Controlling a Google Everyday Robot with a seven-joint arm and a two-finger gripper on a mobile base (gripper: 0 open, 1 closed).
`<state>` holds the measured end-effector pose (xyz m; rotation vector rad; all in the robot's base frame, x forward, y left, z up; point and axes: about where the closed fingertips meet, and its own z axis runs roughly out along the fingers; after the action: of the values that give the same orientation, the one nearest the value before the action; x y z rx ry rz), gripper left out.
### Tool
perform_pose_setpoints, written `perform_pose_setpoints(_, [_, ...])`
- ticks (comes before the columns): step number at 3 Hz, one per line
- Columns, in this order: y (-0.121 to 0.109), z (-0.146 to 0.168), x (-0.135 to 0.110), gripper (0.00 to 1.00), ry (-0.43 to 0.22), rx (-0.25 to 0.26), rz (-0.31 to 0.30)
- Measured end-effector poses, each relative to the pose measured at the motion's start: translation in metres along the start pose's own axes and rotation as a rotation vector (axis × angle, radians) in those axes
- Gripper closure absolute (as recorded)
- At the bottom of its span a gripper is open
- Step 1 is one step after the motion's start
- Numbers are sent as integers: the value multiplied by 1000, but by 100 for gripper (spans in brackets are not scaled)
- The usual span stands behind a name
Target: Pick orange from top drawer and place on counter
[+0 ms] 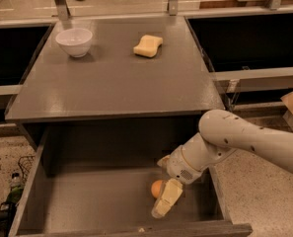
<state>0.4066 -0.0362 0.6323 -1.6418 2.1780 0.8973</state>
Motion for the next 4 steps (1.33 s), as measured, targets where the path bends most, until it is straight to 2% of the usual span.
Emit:
perform_pose_setpoints(1, [0,0,0,0,-2,-2,0])
perform_pose_setpoints(2, [3,5,8,0,-28,-25,-1])
perform_pose_setpoints(4, [-2,15,15,0,-30,-2,27])
